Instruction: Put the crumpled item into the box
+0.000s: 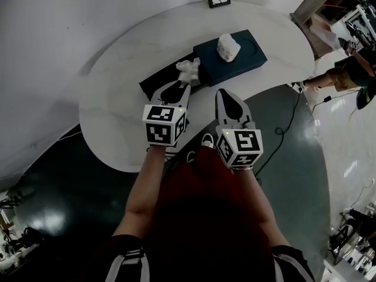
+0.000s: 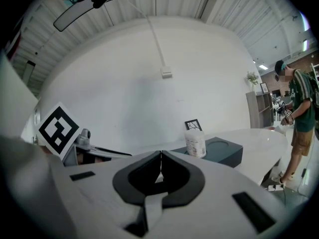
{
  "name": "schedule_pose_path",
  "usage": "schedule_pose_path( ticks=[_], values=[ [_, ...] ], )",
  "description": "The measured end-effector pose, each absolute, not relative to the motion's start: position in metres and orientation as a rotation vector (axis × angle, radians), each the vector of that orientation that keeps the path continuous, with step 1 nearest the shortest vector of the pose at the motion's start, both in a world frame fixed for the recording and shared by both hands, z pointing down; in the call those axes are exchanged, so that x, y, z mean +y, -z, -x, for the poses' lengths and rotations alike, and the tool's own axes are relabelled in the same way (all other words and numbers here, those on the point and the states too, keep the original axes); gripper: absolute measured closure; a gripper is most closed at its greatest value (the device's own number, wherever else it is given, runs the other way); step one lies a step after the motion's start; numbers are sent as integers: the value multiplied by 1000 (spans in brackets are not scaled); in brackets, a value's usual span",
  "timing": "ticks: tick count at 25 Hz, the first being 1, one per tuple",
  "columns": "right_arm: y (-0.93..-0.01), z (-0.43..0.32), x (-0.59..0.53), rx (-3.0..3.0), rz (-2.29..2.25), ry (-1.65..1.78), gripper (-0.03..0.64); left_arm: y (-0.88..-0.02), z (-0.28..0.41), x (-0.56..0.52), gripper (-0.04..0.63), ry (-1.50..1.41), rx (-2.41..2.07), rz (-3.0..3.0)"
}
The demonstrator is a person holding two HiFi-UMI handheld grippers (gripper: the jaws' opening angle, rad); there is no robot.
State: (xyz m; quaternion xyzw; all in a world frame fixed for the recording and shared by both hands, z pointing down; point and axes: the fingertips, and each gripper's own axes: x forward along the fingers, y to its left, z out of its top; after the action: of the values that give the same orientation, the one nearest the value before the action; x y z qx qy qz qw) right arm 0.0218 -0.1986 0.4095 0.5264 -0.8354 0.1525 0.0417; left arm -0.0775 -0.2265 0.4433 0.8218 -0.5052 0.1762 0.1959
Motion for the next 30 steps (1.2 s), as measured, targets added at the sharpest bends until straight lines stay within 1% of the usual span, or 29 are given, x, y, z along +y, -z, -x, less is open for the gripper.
schedule_pose_path(
  ticks=[30],
  values=[
    [-383,-4,-109,-2612,-1598,-377,601,-391,106,-122,535,-325,-1513,-2383]
  ],
)
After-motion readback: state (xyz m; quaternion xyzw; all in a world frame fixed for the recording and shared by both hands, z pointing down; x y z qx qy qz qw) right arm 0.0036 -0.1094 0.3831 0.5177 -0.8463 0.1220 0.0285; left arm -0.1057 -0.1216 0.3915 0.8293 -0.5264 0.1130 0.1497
